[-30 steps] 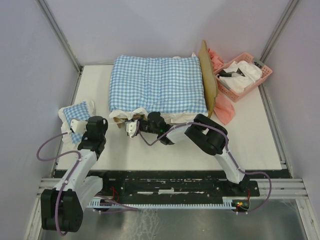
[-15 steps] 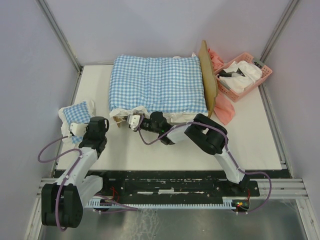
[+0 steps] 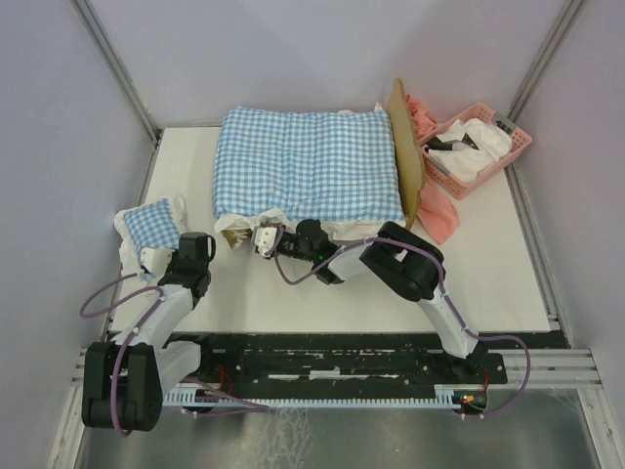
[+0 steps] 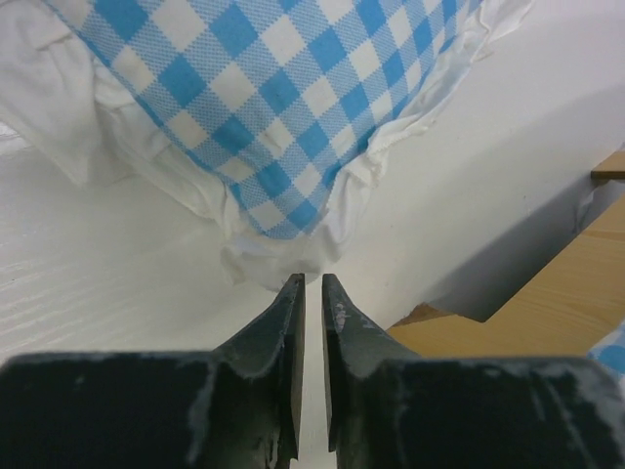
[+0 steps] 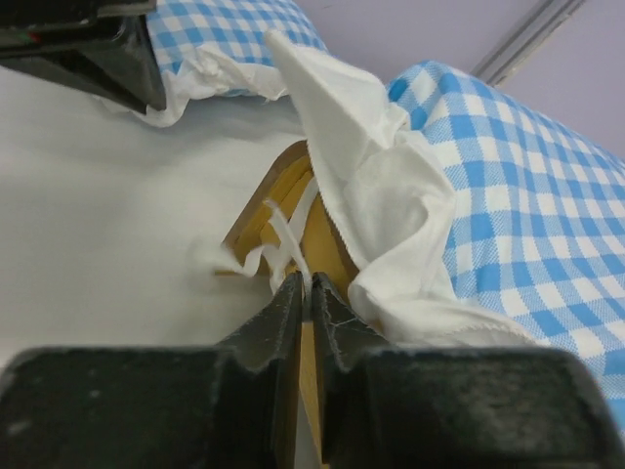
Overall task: Set up the pet bed
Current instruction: Tie the ropes to the bed frame, then adjust the mattress on the bed frame.
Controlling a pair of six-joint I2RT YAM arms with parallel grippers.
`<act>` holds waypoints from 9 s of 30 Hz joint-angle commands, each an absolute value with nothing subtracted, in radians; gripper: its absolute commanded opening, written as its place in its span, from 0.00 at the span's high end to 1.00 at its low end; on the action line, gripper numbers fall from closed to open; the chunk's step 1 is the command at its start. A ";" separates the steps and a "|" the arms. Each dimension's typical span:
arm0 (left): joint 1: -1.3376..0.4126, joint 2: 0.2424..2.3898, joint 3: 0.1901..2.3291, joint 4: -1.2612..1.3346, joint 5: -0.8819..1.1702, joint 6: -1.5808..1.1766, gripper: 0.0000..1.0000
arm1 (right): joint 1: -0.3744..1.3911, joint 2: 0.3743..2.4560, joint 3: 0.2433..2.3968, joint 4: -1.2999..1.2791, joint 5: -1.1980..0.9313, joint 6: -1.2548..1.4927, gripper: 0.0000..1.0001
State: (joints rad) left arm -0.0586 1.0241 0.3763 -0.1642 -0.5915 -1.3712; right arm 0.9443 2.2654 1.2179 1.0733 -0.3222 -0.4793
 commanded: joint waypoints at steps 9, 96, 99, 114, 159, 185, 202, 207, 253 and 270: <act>-0.044 0.903 0.517 -0.336 -0.669 -1.205 0.48 | 0.946 1.938 1.042 0.705 -0.588 -0.674 0.60; 0.301 0.791 0.207 0.363 0.507 -1.036 0.55 | 1.019 2.032 1.534 0.232 -0.203 -0.381 0.98; 0.300 0.842 0.198 0.441 0.477 -1.048 0.55 | 1.012 2.035 1.525 0.265 -0.188 -0.335 0.98; 0.295 1.002 0.265 0.598 0.454 -0.991 0.54 | 1.011 1.852 1.358 0.354 -0.197 -0.275 0.75; 0.258 1.119 0.499 -0.055 0.151 -0.780 0.95 | 1.005 1.896 1.216 0.426 -0.010 -0.374 0.41; 0.259 1.137 0.502 -0.035 0.179 -0.785 0.95 | 1.085 2.042 1.329 0.312 0.016 -1.132 0.34; 0.259 1.163 0.522 -0.030 0.072 -0.789 0.97 | 1.094 2.178 1.357 0.362 0.056 -0.601 0.87; 0.260 1.159 0.538 -0.045 0.053 -0.782 0.96 | 1.089 2.089 1.285 0.367 0.047 -0.495 0.62; -0.242 1.048 0.361 0.212 -0.063 -1.002 0.48 | 0.945 2.024 0.982 0.600 0.008 -0.648 0.98; -0.270 0.978 0.316 0.284 -0.136 -1.088 0.48 | 0.949 1.994 1.009 0.280 -0.041 -0.790 0.98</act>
State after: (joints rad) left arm -0.2661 1.0119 0.3202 0.2634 -0.0757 -1.0412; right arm 0.9463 1.9934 1.0180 0.4843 -0.0040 -0.7547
